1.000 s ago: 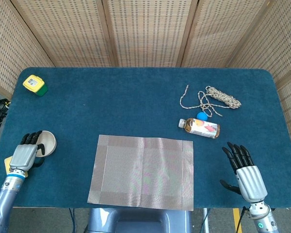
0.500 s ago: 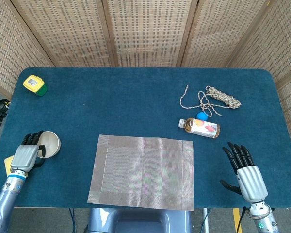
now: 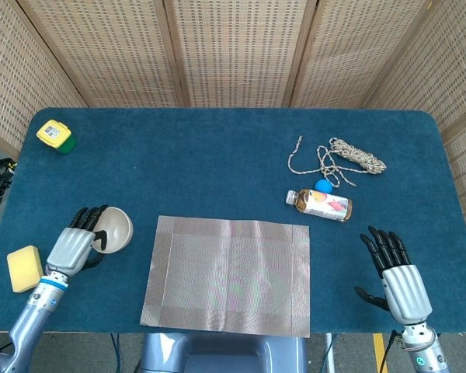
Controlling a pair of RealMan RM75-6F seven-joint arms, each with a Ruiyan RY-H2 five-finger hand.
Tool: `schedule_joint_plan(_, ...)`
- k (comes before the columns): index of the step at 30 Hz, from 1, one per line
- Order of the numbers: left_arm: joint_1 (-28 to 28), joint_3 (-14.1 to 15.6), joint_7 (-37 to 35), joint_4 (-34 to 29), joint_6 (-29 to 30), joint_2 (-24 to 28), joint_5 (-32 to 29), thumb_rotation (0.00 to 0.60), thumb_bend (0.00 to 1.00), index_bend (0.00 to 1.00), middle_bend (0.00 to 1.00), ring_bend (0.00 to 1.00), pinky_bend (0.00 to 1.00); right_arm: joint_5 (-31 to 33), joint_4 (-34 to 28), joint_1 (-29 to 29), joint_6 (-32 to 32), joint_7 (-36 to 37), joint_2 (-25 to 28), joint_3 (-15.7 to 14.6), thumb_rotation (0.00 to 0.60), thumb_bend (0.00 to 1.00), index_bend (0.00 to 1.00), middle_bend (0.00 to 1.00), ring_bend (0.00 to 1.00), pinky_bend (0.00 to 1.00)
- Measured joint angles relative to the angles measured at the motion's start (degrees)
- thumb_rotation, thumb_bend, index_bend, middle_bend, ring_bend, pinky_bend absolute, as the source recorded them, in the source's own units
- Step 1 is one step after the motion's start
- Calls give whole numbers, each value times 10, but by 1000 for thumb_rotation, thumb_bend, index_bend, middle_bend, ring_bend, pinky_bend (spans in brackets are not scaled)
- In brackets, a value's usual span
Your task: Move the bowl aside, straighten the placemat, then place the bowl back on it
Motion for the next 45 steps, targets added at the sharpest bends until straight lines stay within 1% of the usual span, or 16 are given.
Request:
schedule_joint_plan(4, -20, -1, 52, -59, -11, -1, 13, 600, 405, 638, 0, 0, 0, 3, -1, 0, 0, 3, 2, 1, 600, 206, 35, 0, 0, 0)
schedule_joint_plan(6, -29, -2, 74, -78, -18, -5, 16, 600, 405, 637, 0, 0, 0, 4, 0, 0, -1, 4, 3, 2, 600, 206, 35, 0, 0, 0)
schedule_joint_plan(13, -62, -2, 169, -129, -55, -47, 13, 600, 403, 625, 0, 0, 0, 6, 1, 1, -3, 7, 3, 2, 600, 206, 35, 0, 0, 0)
schedule_joint_plan(22, -95, -3, 259, -143, -101, -118, -31, 600, 401, 614, 0, 0, 0, 9, 1, 1, -3, 14, 5, 4, 600, 206, 35, 0, 0, 0)
schedule_joint_plan(33, -126, -16, 350, -141, -118, -182, -111, 600, 393, 589, 0, 0, 0, 14, 0, 2, -5, 23, 8, 6, 600, 206, 35, 0, 0, 0)
schedule_joint_plan(35, -131, -18, 359, -141, -117, -189, -124, 600, 364, 543, 0, 0, 0, 14, 0, 2, -5, 24, 9, 6, 600, 206, 35, 0, 0, 0)
schedule_joint_plan(37, -136, -18, 367, -142, -113, -193, -134, 600, 298, 459, 0, 0, 0, 14, -1, 2, -4, 24, 9, 6, 600, 206, 35, 0, 0, 0)
schedule_joint_plan(39, -138, -16, 372, -142, -109, -194, -140, 600, 223, 347, 0, 0, 0, 14, -1, 2, -5, 24, 10, 5, 600, 206, 35, 0, 0, 0)
schedule_joint_plan(42, -139, -13, 376, -145, -104, -192, -144, 600, 196, 216, 0, 0, 0, 14, -2, 2, -6, 24, 10, 5, 600, 206, 35, 0, 0, 0)
schedule_joint_plan(45, -138, -8, 376, -153, -93, -183, -142, 600, 192, 138, 0, 0, 0, 14, -2, 1, -6, 23, 10, 5, 600, 206, 35, 0, 0, 0)
